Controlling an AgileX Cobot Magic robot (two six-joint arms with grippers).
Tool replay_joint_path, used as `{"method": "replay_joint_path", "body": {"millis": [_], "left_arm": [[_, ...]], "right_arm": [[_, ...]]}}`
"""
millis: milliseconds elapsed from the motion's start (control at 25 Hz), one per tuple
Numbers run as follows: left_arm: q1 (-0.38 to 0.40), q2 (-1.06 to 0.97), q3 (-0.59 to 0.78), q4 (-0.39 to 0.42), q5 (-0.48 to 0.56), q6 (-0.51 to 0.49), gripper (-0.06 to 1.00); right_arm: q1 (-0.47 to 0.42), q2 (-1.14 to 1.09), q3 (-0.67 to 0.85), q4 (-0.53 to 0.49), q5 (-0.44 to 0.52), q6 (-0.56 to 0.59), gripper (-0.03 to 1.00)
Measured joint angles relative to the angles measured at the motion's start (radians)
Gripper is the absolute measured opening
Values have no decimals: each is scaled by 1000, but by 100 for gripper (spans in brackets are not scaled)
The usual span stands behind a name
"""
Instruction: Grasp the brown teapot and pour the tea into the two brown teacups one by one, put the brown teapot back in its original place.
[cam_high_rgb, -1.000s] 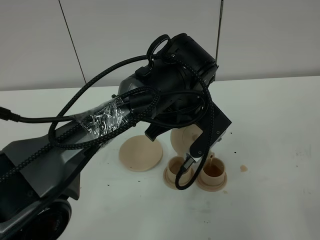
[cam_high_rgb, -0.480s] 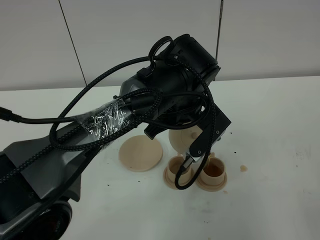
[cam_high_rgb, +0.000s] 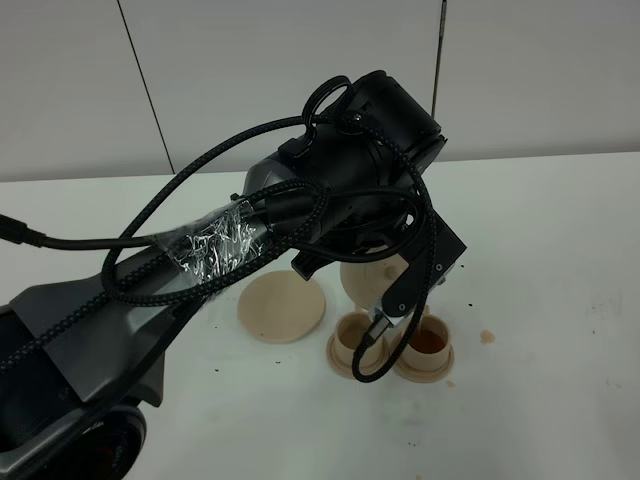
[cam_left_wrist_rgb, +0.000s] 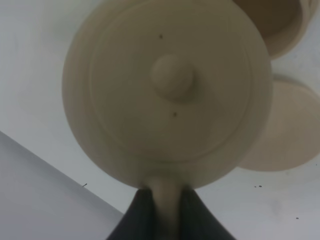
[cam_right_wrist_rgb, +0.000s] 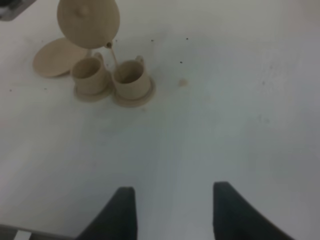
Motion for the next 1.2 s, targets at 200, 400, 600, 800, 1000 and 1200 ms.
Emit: {"method": "replay_joint_path", "body": {"millis": [200,400,600,800,1000,1200], "left_arm": [[0,0,0,0,0,-2,17],[0,0,0,0,0,-4,17],[0,0,0,0,0,-9,17],[0,0,0,0,0,-11,17],[0,0,0,0,0,-11,17],[0,0,0,0,0,-11,17]], "right_arm": [[0,0,0,0,0,0,35],[0,0,0,0,0,0,35],[0,0,0,0,0,0,35],[0,0,0,0,0,0,35],[0,0,0,0,0,0,35],[0,0,0,0,0,0,35]]}}
